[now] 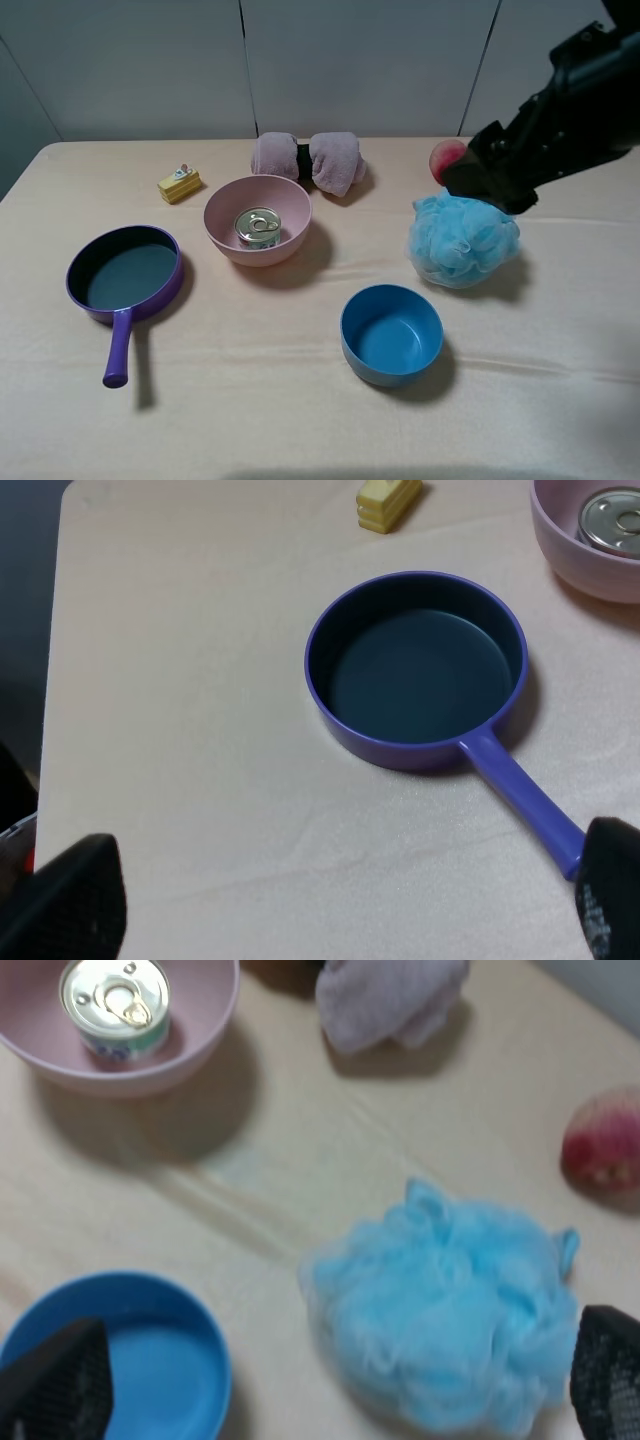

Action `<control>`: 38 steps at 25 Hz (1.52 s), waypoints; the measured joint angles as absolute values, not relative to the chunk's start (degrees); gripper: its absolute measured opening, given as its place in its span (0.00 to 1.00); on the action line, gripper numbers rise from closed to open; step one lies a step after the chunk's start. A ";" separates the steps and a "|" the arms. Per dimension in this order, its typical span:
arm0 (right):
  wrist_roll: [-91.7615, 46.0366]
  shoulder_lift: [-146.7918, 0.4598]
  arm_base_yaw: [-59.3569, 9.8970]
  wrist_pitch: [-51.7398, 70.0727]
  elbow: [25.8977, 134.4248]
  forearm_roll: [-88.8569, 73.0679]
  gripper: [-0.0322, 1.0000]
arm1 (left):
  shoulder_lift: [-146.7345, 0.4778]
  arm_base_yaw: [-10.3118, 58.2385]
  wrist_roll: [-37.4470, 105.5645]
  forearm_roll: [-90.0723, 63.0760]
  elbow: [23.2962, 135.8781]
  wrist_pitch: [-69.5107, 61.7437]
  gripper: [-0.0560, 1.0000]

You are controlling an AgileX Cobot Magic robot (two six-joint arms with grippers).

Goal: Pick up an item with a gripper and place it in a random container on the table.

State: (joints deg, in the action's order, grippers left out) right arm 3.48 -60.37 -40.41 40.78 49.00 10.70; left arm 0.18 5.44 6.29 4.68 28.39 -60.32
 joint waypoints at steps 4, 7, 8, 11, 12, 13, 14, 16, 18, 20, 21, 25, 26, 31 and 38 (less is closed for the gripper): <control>5.30 -53.59 -40.41 42.26 44.77 10.63 0.70 | 0.18 5.44 6.29 4.68 28.39 -60.32 0.91; 6.45 -48.68 -40.41 44.05 42.07 10.62 0.70 | 0.18 5.44 6.29 4.68 28.39 -60.32 0.91; 6.86 -47.33 -40.41 44.66 41.35 10.57 0.70 | 0.18 5.44 6.29 4.68 28.39 -60.32 0.91; 8.25 -42.63 -40.41 47.07 39.25 10.57 0.70 | 0.18 5.44 6.29 4.68 28.39 -60.32 0.91; 8.54 -40.89 -40.41 47.84 38.55 10.51 0.70 | 0.18 5.44 6.29 4.68 28.39 -60.32 0.91; 8.79 -39.38 -40.41 48.60 37.98 10.51 0.70 | 0.18 5.44 6.29 4.68 28.39 -60.32 0.91; 9.24 -37.29 -40.41 49.07 37.11 10.34 0.70 | 0.18 5.44 6.29 4.68 28.39 -60.32 0.91; 9.87 -34.22 -40.41 49.75 35.66 9.62 0.70 | 0.18 5.44 6.29 4.68 28.39 -60.32 0.91; 10.14 -30.35 -40.41 50.85 34.32 9.12 0.70 | 0.18 5.44 6.29 4.68 28.39 -60.32 0.91; 10.49 -26.11 -40.41 52.23 32.85 8.99 0.70 | 0.18 5.44 6.29 4.68 28.39 -60.32 0.91; 10.79 -24.35 -40.41 52.69 32.24 8.99 0.70 | 0.18 5.44 6.29 4.68 28.39 -60.32 0.91; 12.94 -16.75 -40.41 56.19 30.29 8.82 0.70 | 0.18 5.44 6.29 4.68 28.39 -60.32 0.91; 13.11 -15.29 -40.41 56.98 30.18 8.82 0.70 | 0.18 5.44 6.29 4.68 28.39 -60.32 0.91; 13.71 -7.82 -40.41 60.67 29.88 9.18 0.70 | 0.18 5.44 6.29 4.68 28.39 -60.32 0.91; 14.33 0.29 -39.48 60.01 28.89 10.53 0.70 | 0.18 5.44 6.29 4.68 28.39 -60.32 0.91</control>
